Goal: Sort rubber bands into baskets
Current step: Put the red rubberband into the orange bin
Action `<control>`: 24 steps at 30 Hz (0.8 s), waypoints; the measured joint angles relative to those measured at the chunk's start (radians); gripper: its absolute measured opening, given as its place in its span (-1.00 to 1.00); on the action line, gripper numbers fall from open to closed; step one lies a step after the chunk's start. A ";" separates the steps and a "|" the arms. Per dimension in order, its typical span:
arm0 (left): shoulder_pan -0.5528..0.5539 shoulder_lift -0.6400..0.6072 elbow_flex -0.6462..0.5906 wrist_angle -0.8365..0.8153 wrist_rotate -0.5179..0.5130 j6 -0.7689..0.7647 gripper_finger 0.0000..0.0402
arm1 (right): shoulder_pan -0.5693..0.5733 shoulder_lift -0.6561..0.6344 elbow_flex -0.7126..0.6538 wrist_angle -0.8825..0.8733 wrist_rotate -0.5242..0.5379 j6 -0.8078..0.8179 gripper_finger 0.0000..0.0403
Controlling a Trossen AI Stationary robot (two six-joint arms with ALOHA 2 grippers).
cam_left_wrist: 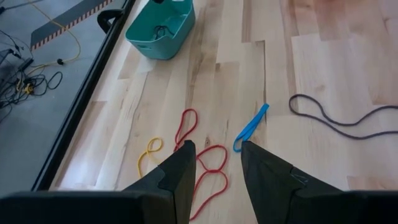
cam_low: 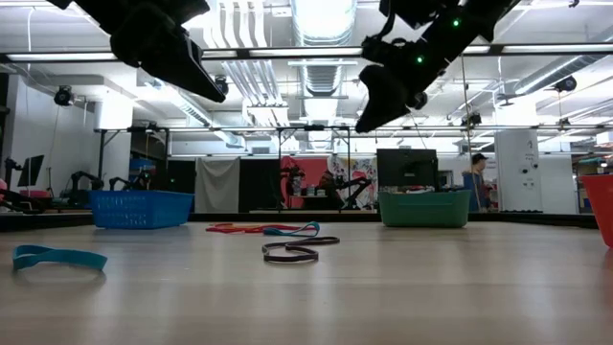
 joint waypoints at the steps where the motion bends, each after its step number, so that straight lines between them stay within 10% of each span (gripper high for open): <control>1: 0.000 0.000 0.000 0.001 0.000 -0.001 -0.43 | 0.009 0.002 -0.002 0.014 -0.010 -0.021 -0.33; 24: 0.000 0.000 0.000 0.000 0.004 -0.145 -0.43 | 0.065 0.006 -0.006 0.102 -0.549 -0.157 -0.27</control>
